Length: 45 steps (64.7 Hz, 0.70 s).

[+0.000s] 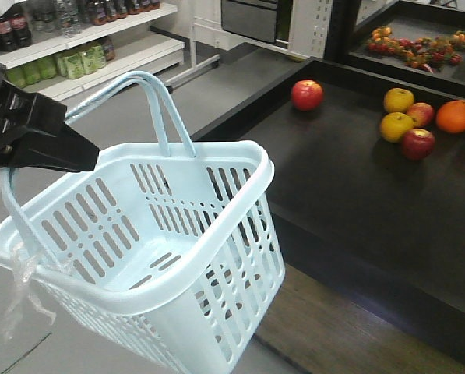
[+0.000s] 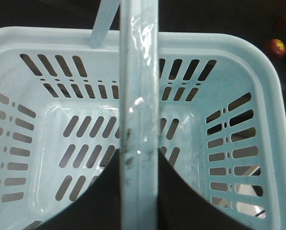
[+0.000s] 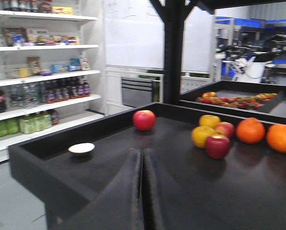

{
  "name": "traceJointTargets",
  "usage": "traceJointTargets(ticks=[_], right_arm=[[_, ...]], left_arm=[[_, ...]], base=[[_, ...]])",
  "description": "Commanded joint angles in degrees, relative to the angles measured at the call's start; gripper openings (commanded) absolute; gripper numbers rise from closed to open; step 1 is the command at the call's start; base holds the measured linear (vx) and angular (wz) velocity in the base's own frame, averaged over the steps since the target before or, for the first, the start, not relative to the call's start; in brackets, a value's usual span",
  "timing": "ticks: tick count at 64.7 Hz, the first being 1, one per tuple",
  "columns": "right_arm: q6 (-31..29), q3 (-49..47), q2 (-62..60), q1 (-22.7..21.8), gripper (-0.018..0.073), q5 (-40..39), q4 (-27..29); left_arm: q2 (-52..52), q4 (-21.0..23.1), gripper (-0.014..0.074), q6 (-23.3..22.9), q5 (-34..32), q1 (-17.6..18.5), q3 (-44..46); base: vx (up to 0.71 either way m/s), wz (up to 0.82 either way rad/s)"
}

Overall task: Pick three apples into basket with both arms
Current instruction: 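Drive the base up to the fruit table holding the basket aloft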

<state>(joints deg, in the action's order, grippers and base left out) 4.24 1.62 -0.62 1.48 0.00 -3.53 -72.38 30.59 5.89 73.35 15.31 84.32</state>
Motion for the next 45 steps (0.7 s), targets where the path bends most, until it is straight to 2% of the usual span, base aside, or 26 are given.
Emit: traceJointTargets(ticks=[1,45], right_arm=[[-0.47,0.85,-0.61,-0.33,-0.0005,-4.18,0.03],[-0.47,0.85,-0.61,-0.33,-0.0005,-4.18,0.03]], left_arm=[[1.51,3.39,-0.0007,-0.46,-1.68,0.31,1.30],[1.51,3.39,-0.0007,-0.46,-1.68,0.31,1.30]], base=[[0.10,-0.47],[0.07,-0.39]])
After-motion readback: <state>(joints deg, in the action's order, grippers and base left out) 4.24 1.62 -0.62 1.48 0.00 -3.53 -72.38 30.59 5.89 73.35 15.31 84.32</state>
